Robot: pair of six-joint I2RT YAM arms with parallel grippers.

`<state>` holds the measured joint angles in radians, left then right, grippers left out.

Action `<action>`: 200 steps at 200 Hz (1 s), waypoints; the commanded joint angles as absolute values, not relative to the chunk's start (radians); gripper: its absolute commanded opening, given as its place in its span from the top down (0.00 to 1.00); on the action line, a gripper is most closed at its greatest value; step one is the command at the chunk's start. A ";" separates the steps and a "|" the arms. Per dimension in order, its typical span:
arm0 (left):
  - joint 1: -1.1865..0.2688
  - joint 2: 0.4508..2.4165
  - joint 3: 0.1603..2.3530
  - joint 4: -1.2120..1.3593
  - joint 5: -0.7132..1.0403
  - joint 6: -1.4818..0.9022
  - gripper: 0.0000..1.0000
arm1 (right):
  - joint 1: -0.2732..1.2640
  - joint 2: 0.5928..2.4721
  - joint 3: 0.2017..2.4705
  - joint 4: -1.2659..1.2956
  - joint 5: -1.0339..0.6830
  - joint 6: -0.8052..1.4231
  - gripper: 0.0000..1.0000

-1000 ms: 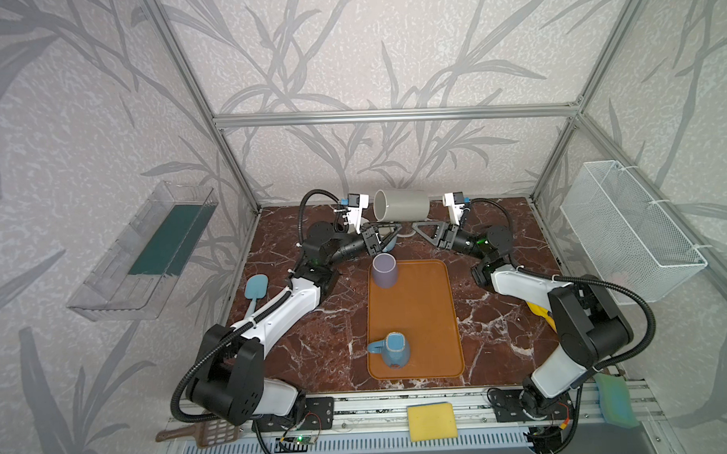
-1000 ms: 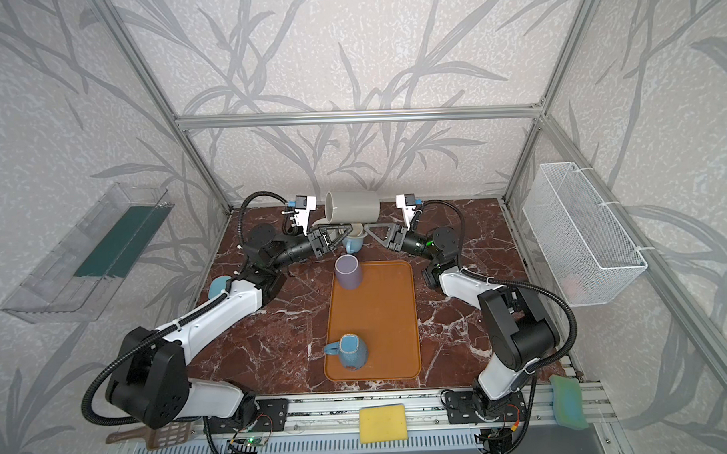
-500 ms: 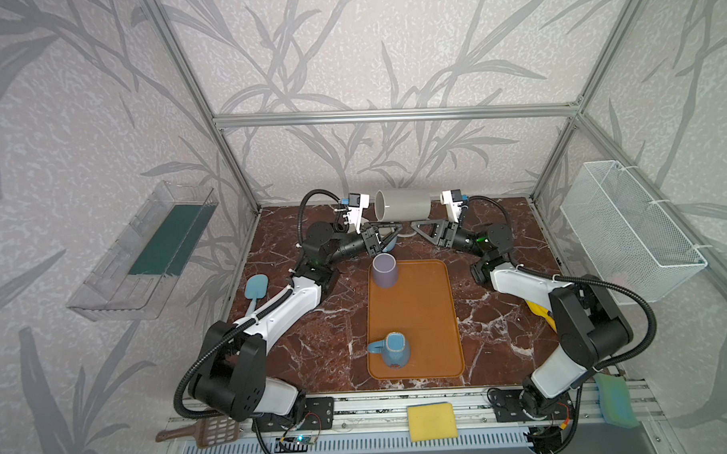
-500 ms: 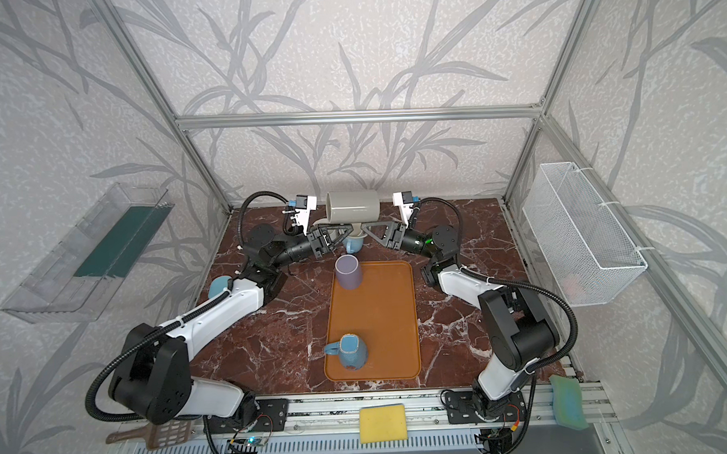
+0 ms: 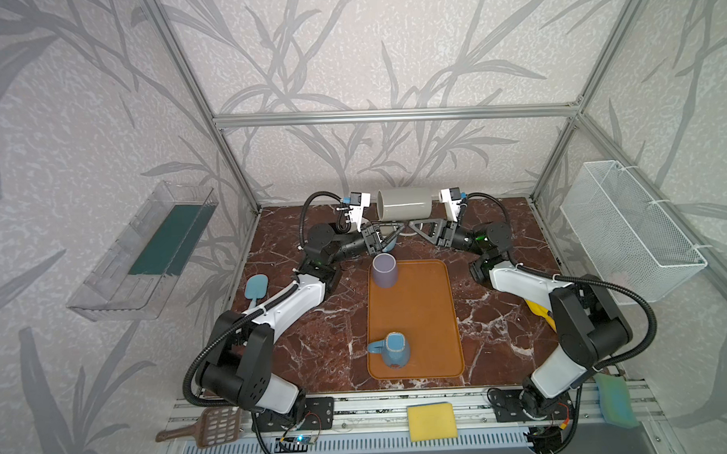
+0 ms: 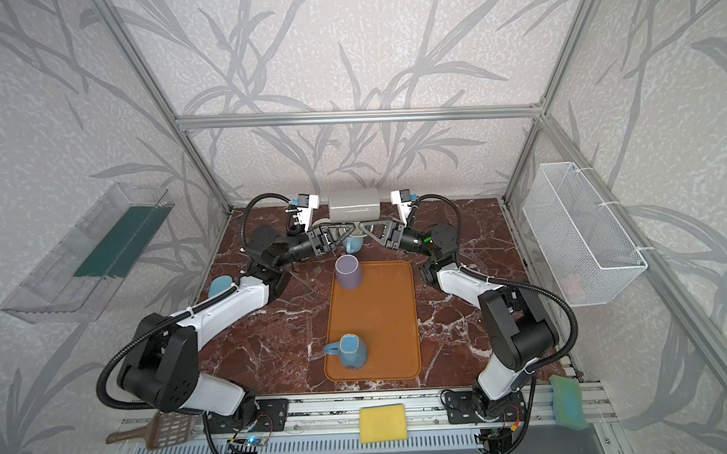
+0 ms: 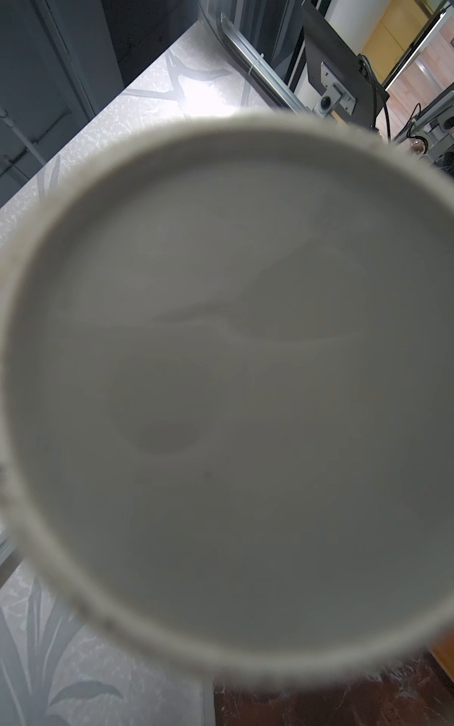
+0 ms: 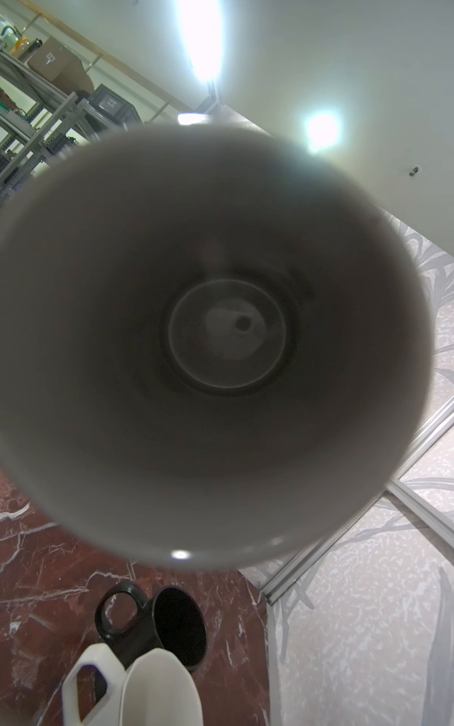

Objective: Turn the mug right side up
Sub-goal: 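Hold the grey mug sideways between both grippers above the tray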

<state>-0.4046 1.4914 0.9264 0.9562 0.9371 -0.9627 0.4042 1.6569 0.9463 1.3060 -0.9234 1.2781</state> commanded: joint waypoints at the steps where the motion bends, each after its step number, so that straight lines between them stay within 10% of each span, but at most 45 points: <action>1: -0.410 1.498 0.927 1.006 0.999 -0.942 1.00 | 0.408 1.634 0.981 1.401 -0.890 1.301 1.00; 200: -0.409 1.369 0.921 0.434 0.835 -0.647 0.60 | 0.384 1.509 0.885 1.062 -0.875 1.064 1.00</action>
